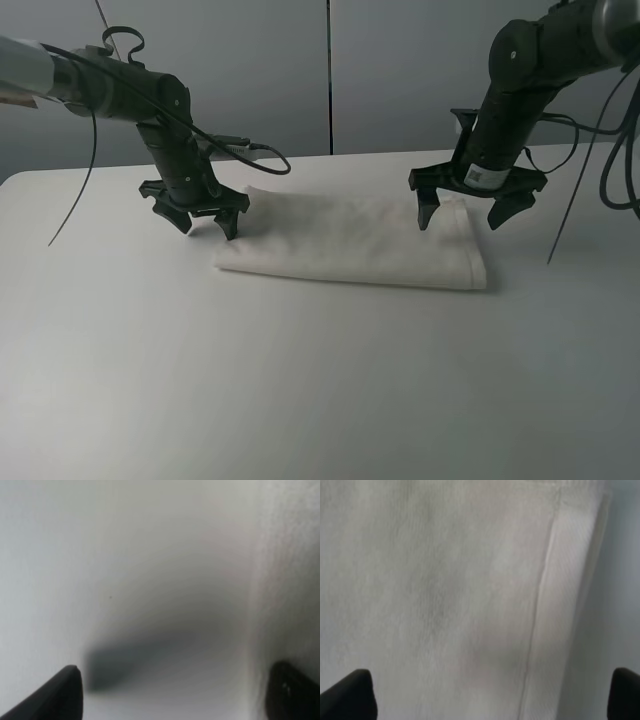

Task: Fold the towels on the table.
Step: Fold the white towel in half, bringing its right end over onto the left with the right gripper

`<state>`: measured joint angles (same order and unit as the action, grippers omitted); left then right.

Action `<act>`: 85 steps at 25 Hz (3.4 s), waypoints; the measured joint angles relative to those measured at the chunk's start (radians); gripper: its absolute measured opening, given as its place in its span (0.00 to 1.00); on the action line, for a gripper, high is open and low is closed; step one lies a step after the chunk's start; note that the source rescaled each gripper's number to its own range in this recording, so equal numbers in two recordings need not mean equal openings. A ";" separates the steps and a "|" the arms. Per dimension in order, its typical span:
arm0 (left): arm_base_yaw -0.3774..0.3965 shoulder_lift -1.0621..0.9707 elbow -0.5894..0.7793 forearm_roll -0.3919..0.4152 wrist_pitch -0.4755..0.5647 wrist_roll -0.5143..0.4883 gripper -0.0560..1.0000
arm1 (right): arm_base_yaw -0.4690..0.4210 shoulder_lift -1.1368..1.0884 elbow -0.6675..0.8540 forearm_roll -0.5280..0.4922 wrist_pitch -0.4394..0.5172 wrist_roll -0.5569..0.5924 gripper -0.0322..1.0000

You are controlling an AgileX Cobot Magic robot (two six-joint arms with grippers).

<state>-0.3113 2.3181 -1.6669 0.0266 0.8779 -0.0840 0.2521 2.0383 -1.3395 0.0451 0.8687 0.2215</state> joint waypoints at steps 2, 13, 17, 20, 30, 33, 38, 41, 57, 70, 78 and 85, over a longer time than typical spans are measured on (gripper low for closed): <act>0.000 0.000 0.000 0.000 0.000 0.001 0.95 | -0.007 0.015 -0.002 0.004 -0.004 -0.017 1.00; 0.000 0.000 0.000 0.000 0.002 0.005 0.95 | -0.009 0.102 -0.002 -0.006 -0.043 -0.042 1.00; 0.000 0.000 0.000 0.000 0.002 0.005 0.95 | -0.009 0.105 -0.002 -0.007 -0.066 -0.045 1.00; 0.000 0.000 0.000 0.002 0.004 0.006 0.95 | -0.009 0.120 -0.002 -0.007 -0.072 -0.046 1.00; 0.000 0.000 0.000 0.006 0.008 0.006 0.95 | -0.009 0.129 -0.008 0.011 -0.073 -0.061 0.65; 0.000 0.000 0.000 0.006 0.013 0.006 0.95 | -0.009 0.129 -0.008 0.048 -0.073 -0.090 0.27; 0.000 0.000 0.000 0.005 0.018 0.006 0.95 | -0.009 0.129 -0.001 0.096 -0.087 -0.149 0.04; 0.000 0.000 0.000 0.005 0.019 0.006 0.95 | -0.009 0.129 -0.001 0.097 -0.087 -0.158 0.04; 0.000 0.000 0.000 0.005 0.023 0.006 0.95 | -0.009 -0.005 0.009 0.124 -0.009 -0.207 0.04; 0.000 0.000 0.000 0.005 0.030 0.006 0.95 | -0.009 -0.158 0.009 0.604 0.018 -0.481 0.04; 0.000 0.000 0.000 0.005 0.030 0.006 0.95 | 0.009 -0.151 0.009 0.889 -0.020 -0.645 0.04; 0.000 0.000 0.000 0.005 0.030 0.006 0.95 | 0.096 -0.072 -0.038 0.987 -0.047 -0.697 0.04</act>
<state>-0.3113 2.3181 -1.6669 0.0313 0.9074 -0.0779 0.3481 1.9664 -1.3778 1.0324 0.8213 -0.4759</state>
